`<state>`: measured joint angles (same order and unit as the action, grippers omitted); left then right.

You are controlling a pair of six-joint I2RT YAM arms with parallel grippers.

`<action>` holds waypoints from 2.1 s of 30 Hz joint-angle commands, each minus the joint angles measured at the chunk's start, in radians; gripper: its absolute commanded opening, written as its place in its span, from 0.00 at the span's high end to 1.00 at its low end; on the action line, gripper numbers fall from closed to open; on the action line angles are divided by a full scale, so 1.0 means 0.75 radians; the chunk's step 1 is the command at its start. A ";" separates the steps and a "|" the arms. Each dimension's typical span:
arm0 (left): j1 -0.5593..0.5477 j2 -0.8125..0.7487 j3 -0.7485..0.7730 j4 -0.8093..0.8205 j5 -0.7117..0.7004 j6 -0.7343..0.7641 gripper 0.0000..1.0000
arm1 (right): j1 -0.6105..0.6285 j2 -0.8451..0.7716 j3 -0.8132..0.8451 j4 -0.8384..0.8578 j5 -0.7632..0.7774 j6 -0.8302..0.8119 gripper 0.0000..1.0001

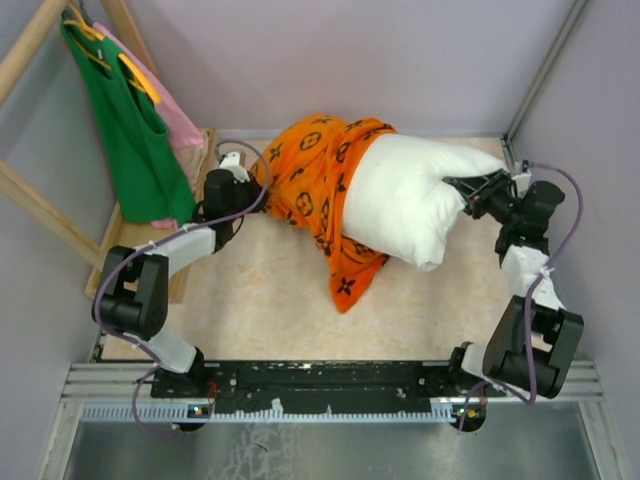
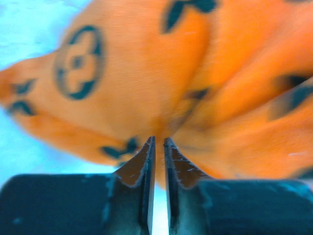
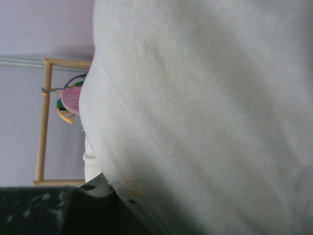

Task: Remove the pillowcase from the pillow
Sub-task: Remove the pillow from the pillowcase.

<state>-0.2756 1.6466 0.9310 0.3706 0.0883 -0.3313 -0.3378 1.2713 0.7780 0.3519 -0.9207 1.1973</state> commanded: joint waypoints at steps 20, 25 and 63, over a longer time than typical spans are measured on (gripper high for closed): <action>0.116 -0.152 -0.070 -0.062 0.169 0.063 0.03 | 0.023 0.164 0.346 -0.230 0.176 -0.275 1.00; 0.121 0.184 0.185 -0.092 0.268 -0.112 0.03 | 0.023 0.107 0.282 -0.206 0.166 -0.268 1.00; 0.299 0.275 -0.500 0.987 -0.080 -1.127 1.00 | -0.259 0.053 0.161 0.416 0.052 0.317 1.00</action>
<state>-0.1265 2.0174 0.6987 1.1393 0.2066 -1.2858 -0.4454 1.2972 0.8505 0.3172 -0.9138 1.2076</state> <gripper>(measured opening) 0.006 0.226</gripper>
